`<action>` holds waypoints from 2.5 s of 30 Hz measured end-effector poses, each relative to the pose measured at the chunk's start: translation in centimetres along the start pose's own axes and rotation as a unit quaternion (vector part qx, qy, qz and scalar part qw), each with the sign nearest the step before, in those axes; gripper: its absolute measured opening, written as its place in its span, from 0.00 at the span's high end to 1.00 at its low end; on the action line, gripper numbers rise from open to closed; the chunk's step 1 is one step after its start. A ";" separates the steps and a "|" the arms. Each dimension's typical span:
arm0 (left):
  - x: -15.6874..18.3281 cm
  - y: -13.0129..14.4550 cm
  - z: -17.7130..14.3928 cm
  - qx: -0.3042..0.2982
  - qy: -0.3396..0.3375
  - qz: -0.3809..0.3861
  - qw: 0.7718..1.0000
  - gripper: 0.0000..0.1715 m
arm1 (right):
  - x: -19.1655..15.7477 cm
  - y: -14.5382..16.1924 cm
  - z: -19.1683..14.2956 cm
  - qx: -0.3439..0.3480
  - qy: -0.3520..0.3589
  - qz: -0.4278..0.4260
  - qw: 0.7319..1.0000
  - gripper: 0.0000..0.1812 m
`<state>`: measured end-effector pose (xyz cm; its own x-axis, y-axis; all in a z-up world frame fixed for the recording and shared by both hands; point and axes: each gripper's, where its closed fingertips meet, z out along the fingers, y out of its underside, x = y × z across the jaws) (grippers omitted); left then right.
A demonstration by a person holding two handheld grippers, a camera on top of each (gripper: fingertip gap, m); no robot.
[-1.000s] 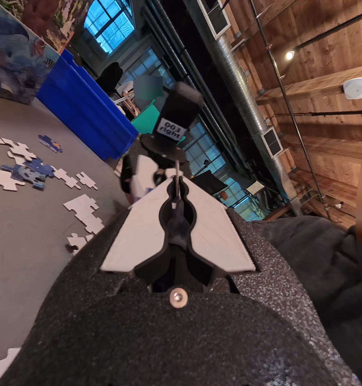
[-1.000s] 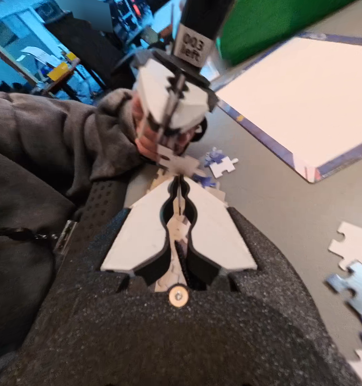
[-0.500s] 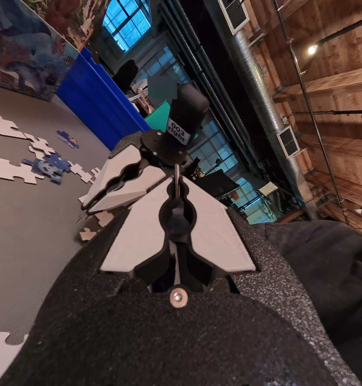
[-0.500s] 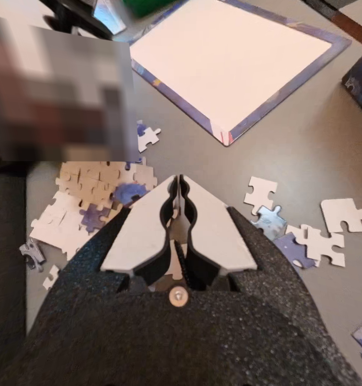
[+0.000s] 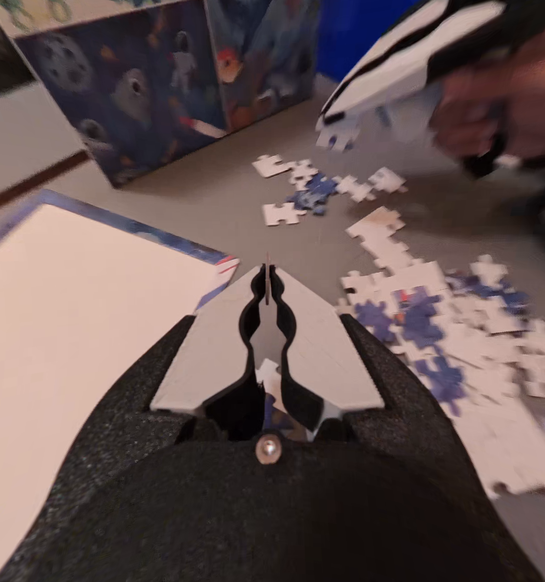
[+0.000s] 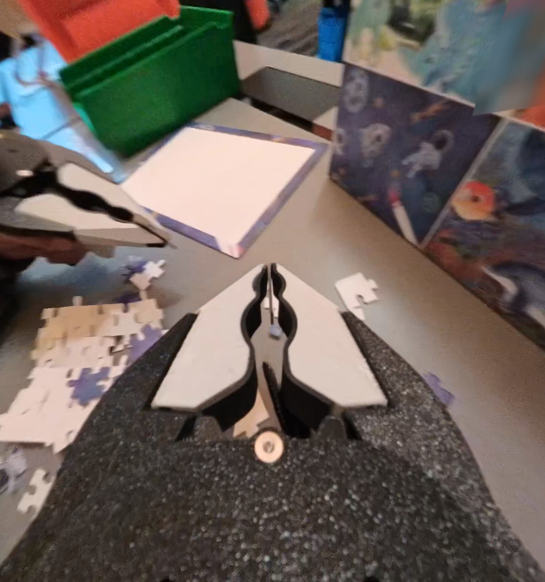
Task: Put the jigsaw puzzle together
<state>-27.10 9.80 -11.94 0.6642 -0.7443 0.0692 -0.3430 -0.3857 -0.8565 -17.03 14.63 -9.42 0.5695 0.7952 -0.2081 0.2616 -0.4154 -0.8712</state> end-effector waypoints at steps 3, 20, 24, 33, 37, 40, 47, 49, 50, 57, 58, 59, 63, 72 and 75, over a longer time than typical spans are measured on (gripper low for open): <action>1.0 0.7 1.2 -0.024 0.003 -0.016 1.000 0.95 | 2.8 0.9 -0.6 -0.014 0.039 0.050 0.998 0.87; 5.9 6.5 -3.4 -0.196 0.231 -0.198 0.932 0.75 | -11.5 6.4 1.9 -0.156 -0.254 -0.057 0.953 0.82; 7.9 7.2 -2.4 -0.217 0.255 -0.162 0.928 0.90 | -12.5 8.6 4.4 -0.186 -0.271 -0.036 0.944 0.73; 4.7 4.8 -2.1 -0.141 0.207 -0.160 0.955 0.97 | -15.1 2.5 -0.3 -0.061 -0.389 -0.018 0.919 0.99; 5.3 4.4 -2.2 -0.130 0.231 -0.169 0.949 0.99 | -15.8 1.2 -2.4 -0.040 -0.406 -0.028 0.913 0.99; 6.6 2.2 -3.1 -0.083 0.276 -0.166 0.943 0.99 | -10.9 1.4 -0.2 -0.046 -0.266 -0.033 0.962 0.99; 6.0 -1.0 -3.0 0.003 0.251 -0.169 0.953 0.80 | -11.1 1.5 0.0 -0.052 -0.270 -0.016 0.961 0.99; 6.4 -2.0 -3.2 0.026 0.271 -0.183 0.945 0.82 | -12.2 1.7 0.4 -0.056 -0.276 -0.032 0.959 0.99; 6.8 -2.0 -3.3 0.027 0.281 -0.176 0.943 0.88 | -12.7 1.6 0.5 -0.053 -0.286 -0.027 0.956 0.99; 8.3 -2.5 -4.9 0.039 0.329 -0.147 0.932 0.99 | -14.2 1.1 -1.2 -0.048 -0.380 0.026 0.923 0.99; 8.0 -2.6 -5.3 0.042 0.339 -0.156 0.927 0.99 | -12.7 1.4 -0.6 -0.053 -0.333 0.013 0.941 0.99; 7.8 -2.6 -5.7 0.043 0.347 -0.164 0.923 0.99 | -10.7 1.5 -0.1 -0.052 -0.277 -0.002 0.959 0.99; 6.3 -1.9 -4.5 0.032 0.294 -0.165 0.941 0.99 | -9.8 -0.8 -1.4 0.008 -0.287 0.036 0.957 0.99; 5.1 -0.6 -0.4 0.011 0.152 -0.092 0.984 0.97 | 1.2 -0.4 -0.6 -0.022 0.077 -0.017 0.997 0.99; 5.3 0.6 1.6 -0.036 0.080 -0.035 0.996 0.76 | 4.1 2.1 -1.2 -0.098 0.143 -0.027 0.984 0.75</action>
<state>-22.74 6.44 -12.91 0.5757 -0.7895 0.2127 -0.3499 -0.4730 -0.8086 -13.21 16.53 -11.61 0.7389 0.6738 -0.0050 0.4279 -0.4750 -0.7689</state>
